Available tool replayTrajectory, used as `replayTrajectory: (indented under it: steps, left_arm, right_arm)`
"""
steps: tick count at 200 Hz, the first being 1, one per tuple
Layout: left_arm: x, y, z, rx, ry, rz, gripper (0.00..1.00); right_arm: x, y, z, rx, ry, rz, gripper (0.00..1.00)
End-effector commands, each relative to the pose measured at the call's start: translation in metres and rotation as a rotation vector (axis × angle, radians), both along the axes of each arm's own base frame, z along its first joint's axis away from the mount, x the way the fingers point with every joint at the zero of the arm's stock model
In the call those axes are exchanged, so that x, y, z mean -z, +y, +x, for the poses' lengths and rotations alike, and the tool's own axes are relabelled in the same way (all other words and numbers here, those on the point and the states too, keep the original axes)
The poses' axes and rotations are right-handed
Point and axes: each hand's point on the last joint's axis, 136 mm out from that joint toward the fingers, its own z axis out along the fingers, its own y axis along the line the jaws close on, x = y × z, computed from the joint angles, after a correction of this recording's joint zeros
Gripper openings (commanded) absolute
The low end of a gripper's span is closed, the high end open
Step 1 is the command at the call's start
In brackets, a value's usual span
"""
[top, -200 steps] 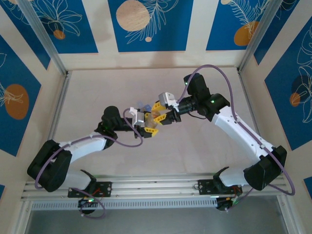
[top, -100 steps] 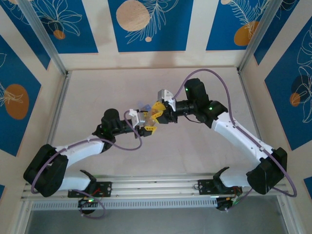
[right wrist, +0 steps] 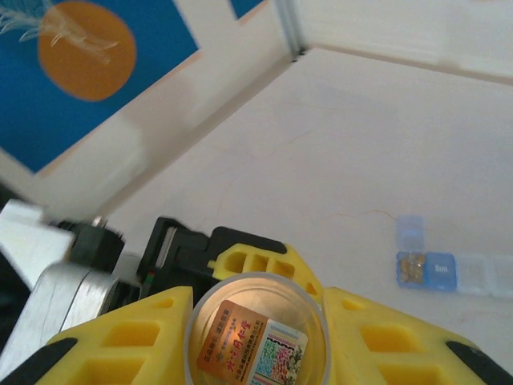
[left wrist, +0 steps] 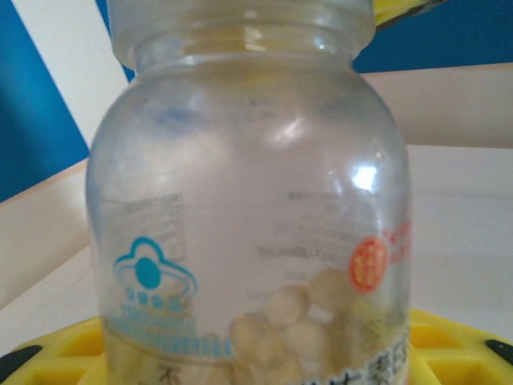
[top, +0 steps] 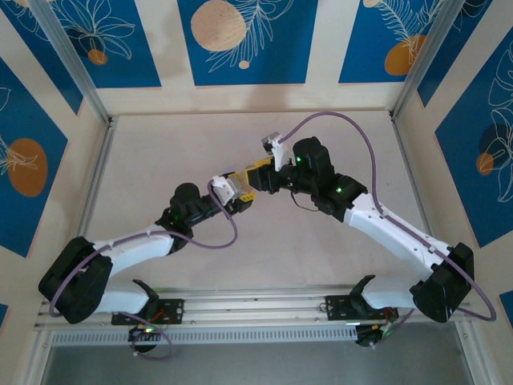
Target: Sort the pills into containers
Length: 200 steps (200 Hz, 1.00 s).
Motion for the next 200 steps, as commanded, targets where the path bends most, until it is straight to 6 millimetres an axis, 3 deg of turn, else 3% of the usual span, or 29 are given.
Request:
replayTrajectory:
  steps: [1,24,53,82,149,173,200]
  left_arm:
    - [-0.088,0.002,-0.002,-0.055,-0.287,-0.165,0.00]
    - [-0.082,-0.003,-0.001,-0.057,-0.304,-0.133,0.00]
    - [-0.071,-0.007,0.001,-0.076,-0.313,-0.094,0.00]
    - [-0.061,-0.009,0.005,-0.094,-0.312,-0.066,0.00]
    - [-0.035,-0.015,0.008,-0.087,-0.277,-0.028,0.00]
    - [-0.030,-0.015,0.004,-0.070,-0.275,-0.041,0.00]
    - [-0.030,-0.018,-0.003,-0.033,-0.277,-0.061,0.00]
  right_arm:
    - [0.057,-0.015,0.008,0.226,0.255,-0.067,0.36]
    - [0.048,-0.012,0.010,0.289,0.306,-0.001,0.34]
    - [0.040,-0.022,0.017,0.462,0.392,0.011,0.36]
    - [0.038,-0.031,0.019,0.613,0.458,0.011,0.48]
    - [0.012,-0.025,0.027,0.637,0.449,0.104,0.56]
    - [0.004,-0.032,0.034,0.663,0.415,0.104,0.58]
    - [0.009,-0.044,0.044,0.689,0.404,0.078,0.59]
